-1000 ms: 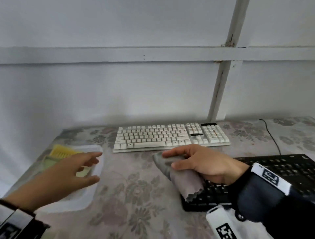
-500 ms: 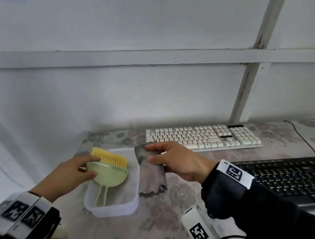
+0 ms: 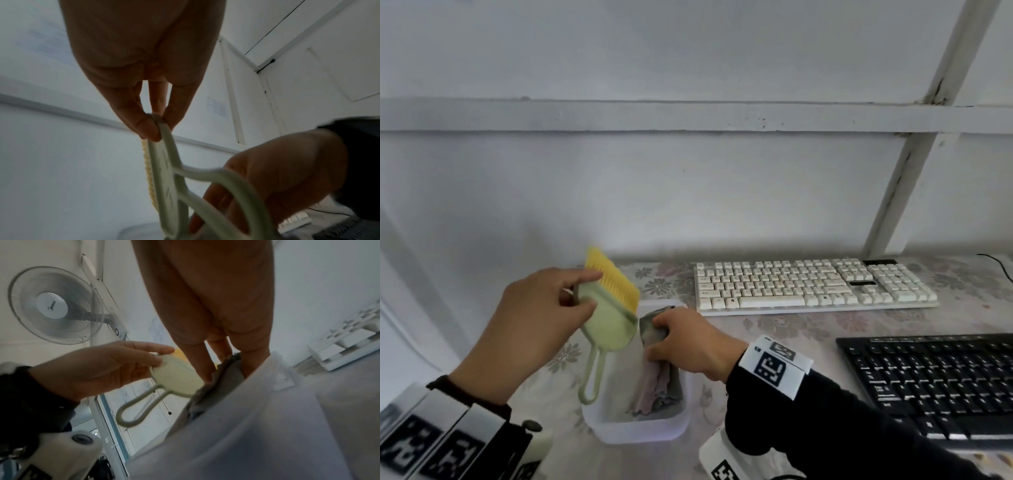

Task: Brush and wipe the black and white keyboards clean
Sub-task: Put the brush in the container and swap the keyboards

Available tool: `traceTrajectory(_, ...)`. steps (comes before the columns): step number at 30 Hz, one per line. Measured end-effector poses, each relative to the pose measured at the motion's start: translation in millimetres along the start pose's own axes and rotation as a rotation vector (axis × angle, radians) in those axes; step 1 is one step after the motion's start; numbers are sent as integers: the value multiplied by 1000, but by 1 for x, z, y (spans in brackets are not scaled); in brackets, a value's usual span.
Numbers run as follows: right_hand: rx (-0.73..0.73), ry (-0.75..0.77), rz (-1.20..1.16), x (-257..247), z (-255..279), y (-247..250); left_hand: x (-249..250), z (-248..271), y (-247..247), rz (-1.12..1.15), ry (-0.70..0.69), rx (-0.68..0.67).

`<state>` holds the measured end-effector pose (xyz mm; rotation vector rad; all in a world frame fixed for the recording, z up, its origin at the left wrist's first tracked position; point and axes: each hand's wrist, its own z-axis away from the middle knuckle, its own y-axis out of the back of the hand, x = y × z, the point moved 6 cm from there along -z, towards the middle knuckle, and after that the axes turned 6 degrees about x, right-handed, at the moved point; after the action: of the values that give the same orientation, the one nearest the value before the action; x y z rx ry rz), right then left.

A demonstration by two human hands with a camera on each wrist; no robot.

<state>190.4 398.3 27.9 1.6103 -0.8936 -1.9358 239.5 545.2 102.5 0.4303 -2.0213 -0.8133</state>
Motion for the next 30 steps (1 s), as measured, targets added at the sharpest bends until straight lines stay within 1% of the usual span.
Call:
traceTrajectory(3,-80,22,184,-2,-6,-12,1,-2,8,38,-6,33)
traceTrajectory(6,-136,41,334,-5,-7,-21,-5,-2,3,92,19,11)
traceTrajectory(8,-147,85,436,-6,-3,-25,-11,0,-4,115,53,-22)
traceTrajectory(10,-76,88,433,-6,1,-21,-16,2,-9,116,77,-40)
traceTrajectory(13,77,156,502,-9,6,-8,-20,3,-11,103,86,-43)
traceTrajectory(15,87,196,606,-6,6,-6,-21,3,-12,108,90,-42)
traceTrajectory(16,66,188,634,-3,6,-8,-21,3,-12,124,99,-44)
traceTrajectory(18,37,155,647,5,10,-12,-24,2,-14,176,123,-56)
traceTrajectory(23,43,164,681,9,17,-18,-37,6,-26,309,217,-112)
traceTrajectory(30,11,132,588,14,30,-12,-63,11,-43,169,270,-166)
